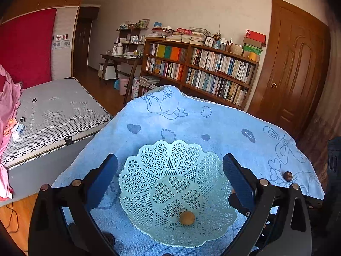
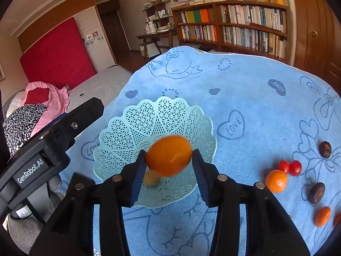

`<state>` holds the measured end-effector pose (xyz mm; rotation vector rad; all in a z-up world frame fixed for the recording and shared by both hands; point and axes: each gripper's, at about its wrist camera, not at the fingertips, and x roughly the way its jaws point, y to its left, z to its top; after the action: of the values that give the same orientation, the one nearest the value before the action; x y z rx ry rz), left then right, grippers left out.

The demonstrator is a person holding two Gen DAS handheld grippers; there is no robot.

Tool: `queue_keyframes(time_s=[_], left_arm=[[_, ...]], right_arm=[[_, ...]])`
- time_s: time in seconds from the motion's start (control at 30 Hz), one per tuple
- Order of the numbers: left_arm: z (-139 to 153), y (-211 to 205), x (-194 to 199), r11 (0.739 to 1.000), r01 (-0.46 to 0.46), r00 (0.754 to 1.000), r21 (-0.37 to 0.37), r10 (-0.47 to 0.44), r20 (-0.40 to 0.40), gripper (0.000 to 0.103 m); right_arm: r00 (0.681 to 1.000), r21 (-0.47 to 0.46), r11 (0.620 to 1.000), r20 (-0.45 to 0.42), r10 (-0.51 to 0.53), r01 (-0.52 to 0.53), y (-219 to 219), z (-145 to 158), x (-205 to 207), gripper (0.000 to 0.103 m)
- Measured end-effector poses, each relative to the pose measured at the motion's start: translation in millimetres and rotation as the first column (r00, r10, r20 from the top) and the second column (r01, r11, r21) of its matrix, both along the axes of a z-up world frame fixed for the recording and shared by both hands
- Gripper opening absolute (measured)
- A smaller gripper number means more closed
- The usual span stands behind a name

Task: Organize fruits
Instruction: 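Open the left tool over the basket while the right tool releases the orange into it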

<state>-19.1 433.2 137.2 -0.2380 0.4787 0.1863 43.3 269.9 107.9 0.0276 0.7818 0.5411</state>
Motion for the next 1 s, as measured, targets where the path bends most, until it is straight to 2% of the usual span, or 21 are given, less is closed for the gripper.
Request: queue_keyframes(time_s=[0.03,0.1,0.23,0.37,0.47,0.57,0.77,1.0], left_arm=[[0,1,0,1.0,-0.009,1.0,-0.007,0.009,0.004,0.1],[1,4,-1,1.0,-0.023,1.0,-0.017,0.023,0.012,0.1],[2,6,-5,0.998,-0.048,0.998,-0.027,0.049,0.026,0.1],[2,5,-7,0.997,-0.066,0.997,-0.042,0.068,0.037,0.1],[-1,4,-6,0.996,-0.053,0.998,-0.074,0.055,0.022,0.1],[-5,1,-3,0.994,-0.04,0.999,-0.1,0.04,-0.001,0.1],[-7,-7,-3,0.996,-0.02,1.0,-0.085,0.02,-0.005,0.1],[-11,-23,1,0.998,0.014,1.0,-0.061,-0.015,-0.02,0.1]], right_arm=[[1.0,0.006,1.0,0.0,-0.003,0.003,0,0,-1,0.048],[1.0,0.008,1.0,0.01,-0.02,0.02,-3,0,-3,0.059],[0.999,0.015,0.999,0.015,-0.052,0.051,-15,0,-6,0.059],[0.996,0.042,0.995,0.009,-0.088,0.087,-31,-1,-12,0.064],[0.993,0.064,0.991,-0.002,-0.118,0.118,-45,-5,-14,0.069],[0.989,0.081,0.986,-0.013,-0.147,0.148,-58,-7,-14,0.07],[0.976,0.105,0.971,-0.02,-0.216,0.217,-88,-9,-15,0.075],[0.948,0.15,0.936,-0.056,-0.314,0.319,-139,-15,-16,0.079]])
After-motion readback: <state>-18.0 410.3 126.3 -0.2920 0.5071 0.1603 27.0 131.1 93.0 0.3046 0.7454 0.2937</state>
